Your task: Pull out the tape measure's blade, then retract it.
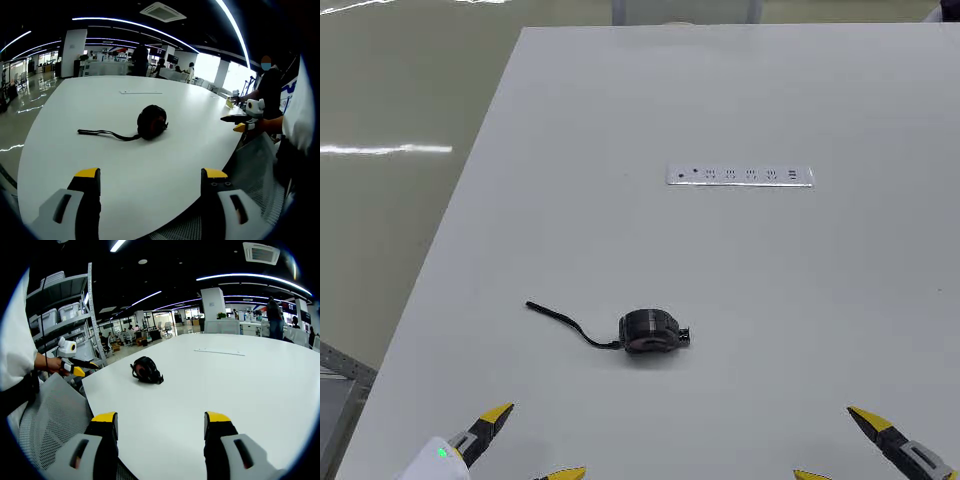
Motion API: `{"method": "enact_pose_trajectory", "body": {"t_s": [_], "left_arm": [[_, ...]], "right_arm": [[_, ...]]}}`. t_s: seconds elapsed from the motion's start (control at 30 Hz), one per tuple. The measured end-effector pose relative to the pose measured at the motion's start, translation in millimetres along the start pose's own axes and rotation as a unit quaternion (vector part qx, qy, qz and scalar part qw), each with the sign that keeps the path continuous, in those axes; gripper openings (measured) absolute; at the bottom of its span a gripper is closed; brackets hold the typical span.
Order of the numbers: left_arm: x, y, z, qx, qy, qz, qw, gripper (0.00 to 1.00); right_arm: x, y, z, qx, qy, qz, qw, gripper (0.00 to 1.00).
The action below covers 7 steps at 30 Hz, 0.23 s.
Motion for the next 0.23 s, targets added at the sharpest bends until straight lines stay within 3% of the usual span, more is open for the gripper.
{"method": "enact_pose_trajectory", "body": {"t_s": [0.23], "left_arm": [[0.2,-0.9,0.2,0.000,-0.003,0.001,1.0000,0.80]], "right_arm": [[0.3,-0.3,-0.2,0.000,0.000,0.000,1.0000,0.71]]}}
Point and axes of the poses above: the centre of the closed fingertips' face, and the gripper's own axes: y roughly forward along the fingers, x roughly to its right, z roughly out of its top, the point moved 8 cm from there along -y, roughly backward along the fingers, and after that the axes turned 1 degree about z, right-handed, at the moved point
